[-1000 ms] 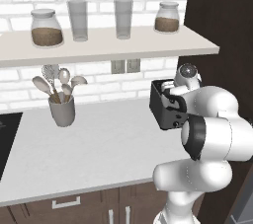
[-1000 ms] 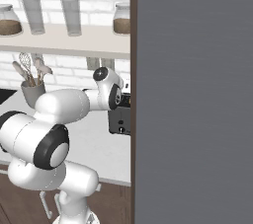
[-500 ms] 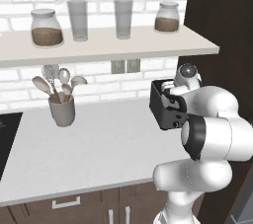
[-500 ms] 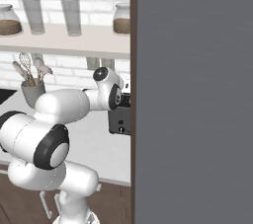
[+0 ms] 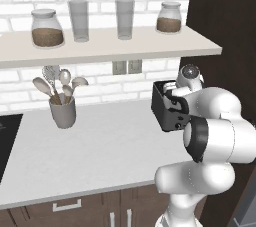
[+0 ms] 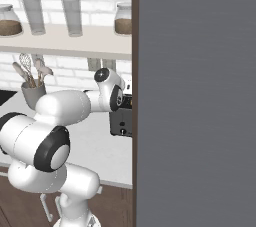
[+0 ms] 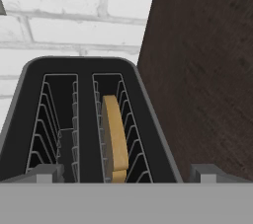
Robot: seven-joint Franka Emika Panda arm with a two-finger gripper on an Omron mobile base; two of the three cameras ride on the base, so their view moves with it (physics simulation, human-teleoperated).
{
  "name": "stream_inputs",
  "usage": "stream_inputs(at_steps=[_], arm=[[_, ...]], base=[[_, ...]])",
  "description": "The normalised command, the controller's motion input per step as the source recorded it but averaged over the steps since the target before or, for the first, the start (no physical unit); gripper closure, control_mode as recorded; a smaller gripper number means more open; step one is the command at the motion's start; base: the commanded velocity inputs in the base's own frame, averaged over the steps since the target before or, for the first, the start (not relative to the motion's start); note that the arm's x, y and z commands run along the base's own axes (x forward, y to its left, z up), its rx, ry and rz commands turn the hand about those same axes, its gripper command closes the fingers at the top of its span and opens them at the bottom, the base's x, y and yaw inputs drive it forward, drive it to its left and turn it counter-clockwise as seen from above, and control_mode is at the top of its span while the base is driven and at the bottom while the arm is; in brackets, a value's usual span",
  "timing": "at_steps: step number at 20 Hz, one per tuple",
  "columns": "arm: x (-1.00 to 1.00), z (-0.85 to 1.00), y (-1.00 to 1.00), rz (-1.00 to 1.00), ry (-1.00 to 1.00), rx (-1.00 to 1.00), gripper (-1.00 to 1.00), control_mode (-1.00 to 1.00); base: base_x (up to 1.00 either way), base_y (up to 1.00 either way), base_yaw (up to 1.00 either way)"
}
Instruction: Start the toaster. Once the lever pops up, take the bread to the plate on the dining counter.
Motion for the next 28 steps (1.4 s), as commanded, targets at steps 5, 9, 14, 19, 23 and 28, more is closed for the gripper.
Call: stream_inputs(at_steps=[5,9,14,19,23,28], arm=[[0.00,0.00,0.00,0.00,0.00,0.00,-1.00,-1.00],[0.00,0.00,0.00,0.00,0.00,0.00,-1.00,-1.00],[0.00,0.00,0.00,0.00,0.00,0.00,-1.00,-1.00],[0.00,0.00,0.00,0.00,0.00,0.00,-1.00,-1.00],[0.00,0.00,0.00,0.00,0.00,0.00,-1.00,-1.00],[0.00,0.00,0.00,0.00,0.00,0.00,-1.00,-1.00]], base=[[0.00,0.00,0.00],[0.00,0.00,0.00],[0.00,0.00,0.00],[0.00,0.00,0.00],[0.00,0.00,0.00],[0.00,0.00,0.00]])
